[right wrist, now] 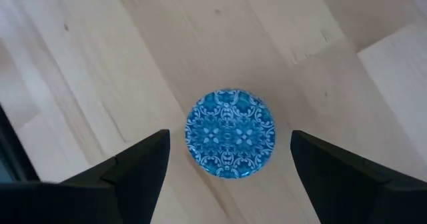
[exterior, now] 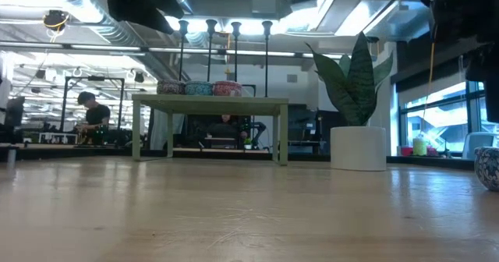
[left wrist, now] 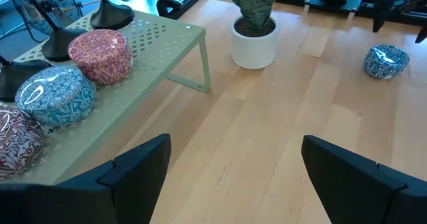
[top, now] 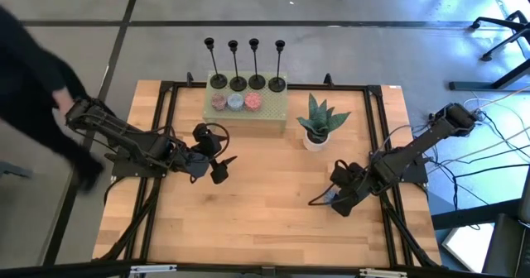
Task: Pick & Place candle stick holders
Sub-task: Put the blue scented candle on the shelf
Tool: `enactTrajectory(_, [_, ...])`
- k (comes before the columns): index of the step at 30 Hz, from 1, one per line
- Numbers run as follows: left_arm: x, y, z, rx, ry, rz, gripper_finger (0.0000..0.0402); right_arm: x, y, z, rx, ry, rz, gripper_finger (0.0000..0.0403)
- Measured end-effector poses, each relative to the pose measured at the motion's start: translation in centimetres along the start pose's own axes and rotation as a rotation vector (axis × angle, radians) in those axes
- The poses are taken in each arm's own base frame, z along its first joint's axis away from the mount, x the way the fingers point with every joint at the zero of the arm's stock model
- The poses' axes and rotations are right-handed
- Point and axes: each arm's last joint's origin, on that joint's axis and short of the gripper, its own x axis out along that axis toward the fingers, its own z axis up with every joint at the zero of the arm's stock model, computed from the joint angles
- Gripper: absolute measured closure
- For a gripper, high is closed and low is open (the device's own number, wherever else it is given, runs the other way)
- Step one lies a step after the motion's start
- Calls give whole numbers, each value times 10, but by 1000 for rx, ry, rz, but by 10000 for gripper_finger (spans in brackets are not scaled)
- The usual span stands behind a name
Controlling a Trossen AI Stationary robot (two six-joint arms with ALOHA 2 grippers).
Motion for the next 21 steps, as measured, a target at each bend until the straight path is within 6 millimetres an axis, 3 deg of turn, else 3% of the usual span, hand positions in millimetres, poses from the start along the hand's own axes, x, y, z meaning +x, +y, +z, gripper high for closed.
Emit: enactTrajectory(21, [0, 0, 0, 8, -1, 1, 66, 34, 6, -3, -10, 51, -110, 89])
